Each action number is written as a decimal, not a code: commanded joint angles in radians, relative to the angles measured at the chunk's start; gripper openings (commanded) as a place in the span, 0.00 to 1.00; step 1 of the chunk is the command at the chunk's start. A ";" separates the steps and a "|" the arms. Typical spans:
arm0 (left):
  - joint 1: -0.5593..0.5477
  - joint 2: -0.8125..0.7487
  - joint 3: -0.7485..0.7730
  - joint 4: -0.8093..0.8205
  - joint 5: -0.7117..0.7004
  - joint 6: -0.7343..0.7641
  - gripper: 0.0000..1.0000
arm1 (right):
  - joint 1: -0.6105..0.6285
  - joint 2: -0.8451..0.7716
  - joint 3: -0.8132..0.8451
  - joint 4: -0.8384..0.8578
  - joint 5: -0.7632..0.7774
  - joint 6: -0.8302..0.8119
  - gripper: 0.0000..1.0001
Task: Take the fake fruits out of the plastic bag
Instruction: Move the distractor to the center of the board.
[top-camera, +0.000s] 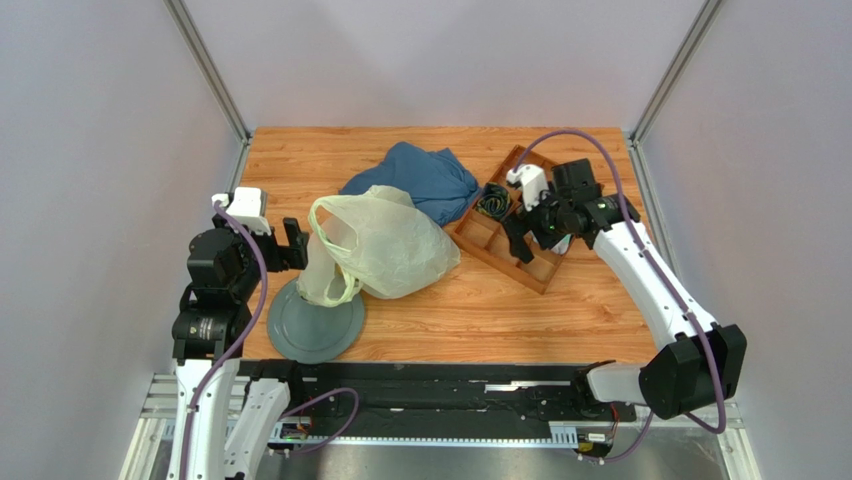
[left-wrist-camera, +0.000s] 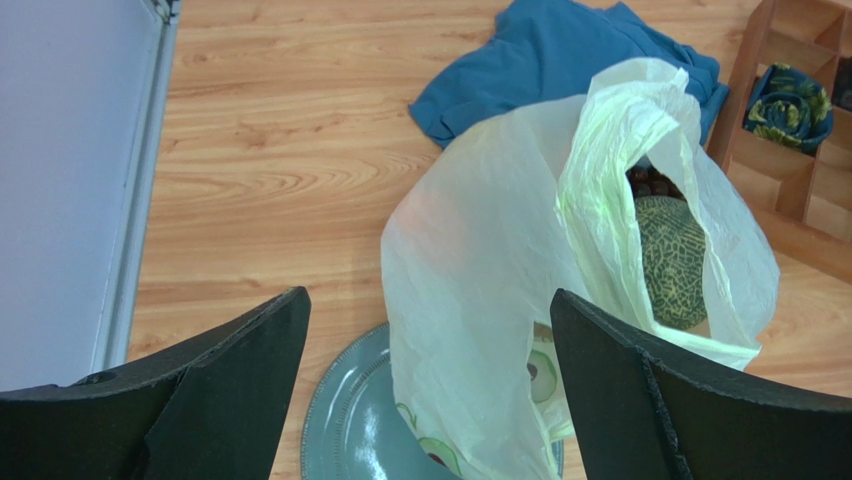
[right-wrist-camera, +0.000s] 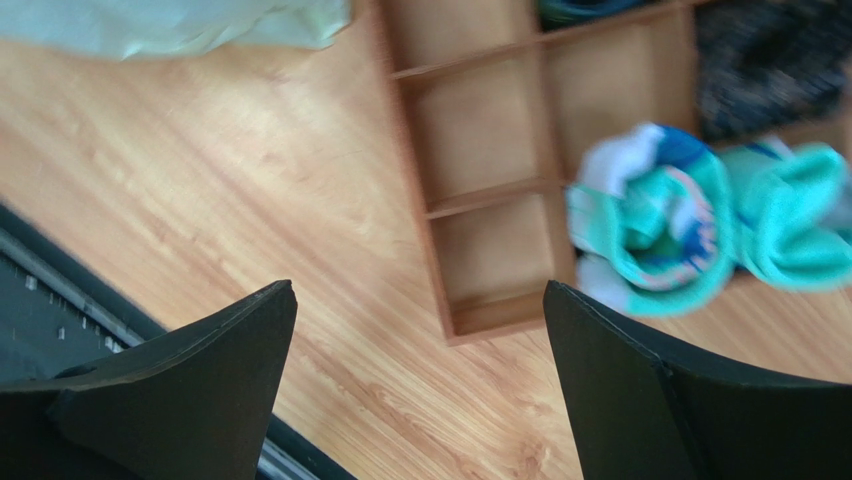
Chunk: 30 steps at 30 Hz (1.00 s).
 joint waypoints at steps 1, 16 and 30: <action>0.007 -0.041 -0.016 -0.052 0.023 0.007 0.99 | 0.107 0.082 0.017 -0.048 -0.159 -0.186 0.98; 0.009 -0.030 0.171 -0.394 0.428 0.308 0.97 | 0.190 0.542 0.156 0.054 -0.043 0.013 0.25; 0.009 0.114 0.119 -0.389 0.528 0.430 0.94 | -0.039 0.688 0.495 0.062 0.058 -0.027 0.18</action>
